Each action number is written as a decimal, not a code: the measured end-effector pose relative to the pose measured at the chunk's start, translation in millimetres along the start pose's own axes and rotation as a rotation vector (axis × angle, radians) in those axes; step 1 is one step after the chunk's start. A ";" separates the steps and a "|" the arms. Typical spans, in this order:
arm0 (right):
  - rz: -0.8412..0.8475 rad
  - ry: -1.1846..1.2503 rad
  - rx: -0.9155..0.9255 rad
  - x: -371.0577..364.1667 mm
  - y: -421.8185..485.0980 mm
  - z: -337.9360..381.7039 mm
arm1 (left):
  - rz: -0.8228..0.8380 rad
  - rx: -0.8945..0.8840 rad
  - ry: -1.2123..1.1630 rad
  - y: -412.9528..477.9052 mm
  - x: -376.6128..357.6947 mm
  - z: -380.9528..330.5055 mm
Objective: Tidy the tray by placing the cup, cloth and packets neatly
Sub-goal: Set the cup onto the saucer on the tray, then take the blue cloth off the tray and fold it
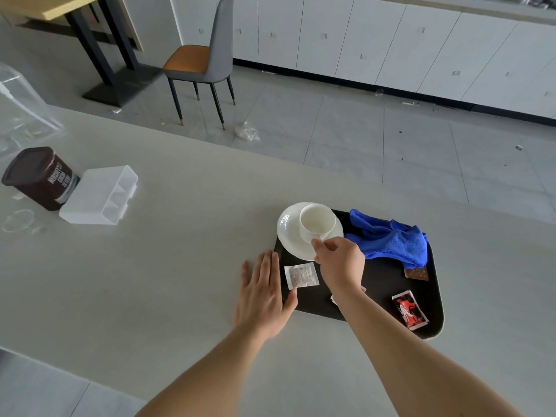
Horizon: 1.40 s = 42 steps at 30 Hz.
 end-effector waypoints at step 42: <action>-0.108 -0.258 0.268 101.7 25.1 -58.1 | -0.011 0.031 -0.033 1.8 11.2 -0.9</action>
Point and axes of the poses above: each hand's wrist, its own y-axis towards the middle knuckle, its own x-axis out of the back of the hand, z = x × y, the point moved 2 cm from there along y, towards the middle knuckle
